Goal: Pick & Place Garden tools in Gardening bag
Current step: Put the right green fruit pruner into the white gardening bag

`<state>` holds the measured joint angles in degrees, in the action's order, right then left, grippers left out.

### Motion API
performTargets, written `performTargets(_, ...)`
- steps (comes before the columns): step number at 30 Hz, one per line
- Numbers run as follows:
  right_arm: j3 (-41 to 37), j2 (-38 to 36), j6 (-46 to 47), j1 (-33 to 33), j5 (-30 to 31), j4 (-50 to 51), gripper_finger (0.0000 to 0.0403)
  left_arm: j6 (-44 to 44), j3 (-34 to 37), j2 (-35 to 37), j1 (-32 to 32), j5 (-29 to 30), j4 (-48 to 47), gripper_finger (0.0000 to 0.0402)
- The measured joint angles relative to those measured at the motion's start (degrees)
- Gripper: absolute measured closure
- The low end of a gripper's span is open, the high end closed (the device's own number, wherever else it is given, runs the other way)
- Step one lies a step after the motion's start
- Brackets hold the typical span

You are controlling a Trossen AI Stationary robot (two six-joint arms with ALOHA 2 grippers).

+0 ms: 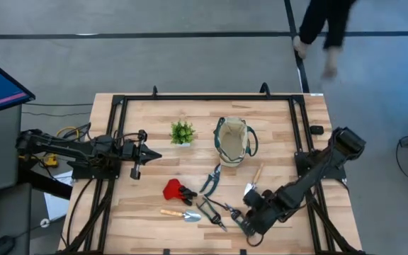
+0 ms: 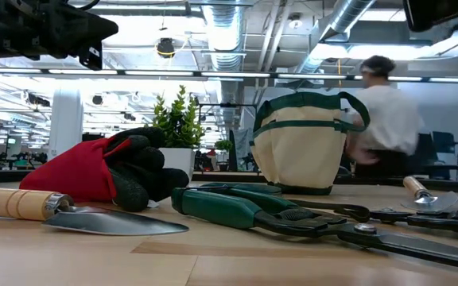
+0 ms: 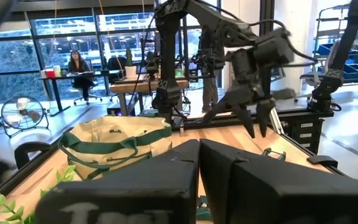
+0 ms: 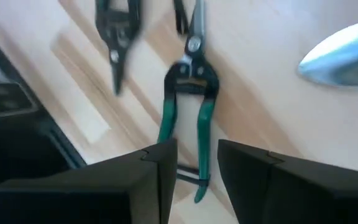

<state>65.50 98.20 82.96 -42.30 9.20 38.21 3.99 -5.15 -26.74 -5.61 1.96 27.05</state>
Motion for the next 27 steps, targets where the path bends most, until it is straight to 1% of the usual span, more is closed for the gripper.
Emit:
performTargets(3, 3.5, 4.92, -3.03, 0.0, -2.45, 6.64, 0.0295, 0.0, 0.0, 0.02, 0.0, -0.02, 0.06, 0.0399)
performTargets(5, 6.01, 7.61, -3.92, 0.0, -3.31, 7.57, 0.0295, 0.0, 0.0, 0.06, 0.0, -0.02, 0.14, 0.0399)
performTargets(7, 7.64, 9.05, -4.37, 0.0, -3.81, 8.85, 0.0295, 0.0, 0.0, -0.06, 0.0, -0.04, 0.51, 0.0399)
performTargets(10, 9.47, 10.76, -6.3, 0.37, -5.18, 8.14, 0.0295, 0.02, 0.0, 0.07, 0.0, -0.04, 0.54, 0.0399)
performTargets(14, 10.4, 10.85, -7.02, 0.79, -6.38, 7.95, 0.0295, 0.05, 0.0, 0.11, 0.0, -0.07, 0.86, 0.0399)
performTargets(20, 10.22, 10.87, -7.0, 0.86, -6.4, 8.04, 0.0295, 0.11, 0.0, 0.13, 0.0, -0.07, 0.98, 0.0399)
performTargets(27, 8.08, 10.87, -6.38, 0.22, -6.37, 7.9, 0.0295, 0.13, 0.0, 0.13, 0.0, -0.07, 1.03, 0.0399)
